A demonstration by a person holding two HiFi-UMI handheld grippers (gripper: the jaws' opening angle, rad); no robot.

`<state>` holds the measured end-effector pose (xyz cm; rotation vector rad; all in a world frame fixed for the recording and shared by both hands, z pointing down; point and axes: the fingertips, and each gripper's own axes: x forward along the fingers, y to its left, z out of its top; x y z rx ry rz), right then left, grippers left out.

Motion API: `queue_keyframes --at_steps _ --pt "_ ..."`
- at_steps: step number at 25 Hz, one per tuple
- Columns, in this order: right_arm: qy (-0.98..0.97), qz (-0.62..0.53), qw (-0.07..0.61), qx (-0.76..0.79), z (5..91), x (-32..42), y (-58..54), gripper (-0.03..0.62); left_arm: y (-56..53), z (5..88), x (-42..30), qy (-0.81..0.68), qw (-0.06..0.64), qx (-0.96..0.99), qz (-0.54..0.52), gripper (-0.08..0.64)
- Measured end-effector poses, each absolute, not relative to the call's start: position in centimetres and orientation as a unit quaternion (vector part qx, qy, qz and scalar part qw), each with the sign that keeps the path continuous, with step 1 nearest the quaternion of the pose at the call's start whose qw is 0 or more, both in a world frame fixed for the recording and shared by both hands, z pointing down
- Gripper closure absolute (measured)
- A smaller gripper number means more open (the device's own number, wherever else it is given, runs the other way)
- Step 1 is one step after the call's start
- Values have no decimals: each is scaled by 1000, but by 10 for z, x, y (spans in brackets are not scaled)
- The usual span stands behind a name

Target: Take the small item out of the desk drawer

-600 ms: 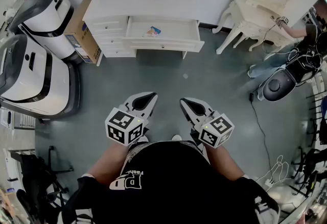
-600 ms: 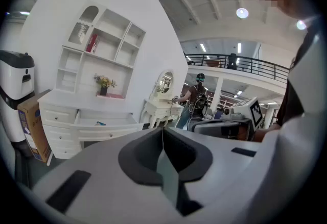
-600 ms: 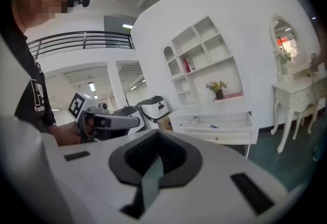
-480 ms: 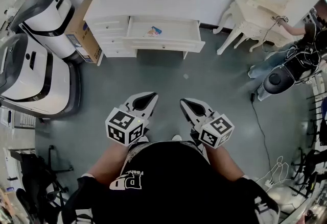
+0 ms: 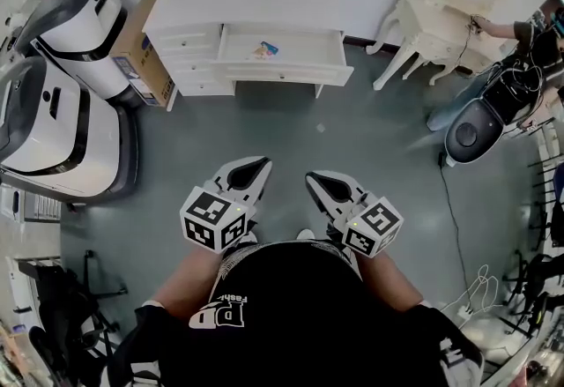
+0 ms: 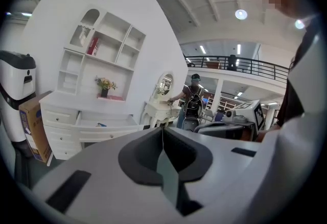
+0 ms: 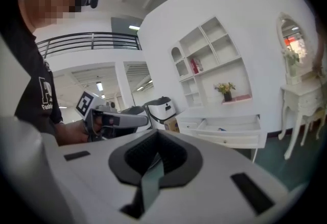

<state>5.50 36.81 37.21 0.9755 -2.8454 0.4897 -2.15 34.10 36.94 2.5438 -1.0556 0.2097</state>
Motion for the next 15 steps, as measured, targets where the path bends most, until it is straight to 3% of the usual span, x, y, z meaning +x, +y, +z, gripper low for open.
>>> queue_keyframes --at_steps 4,15 --pt "-936 114 61 327 368 39 372 583 343 386 -29 -375 210 898 93 543" --pt "-927 162 56 333 378 28 371 583 347 377 -42 -368 196 905 81 543"
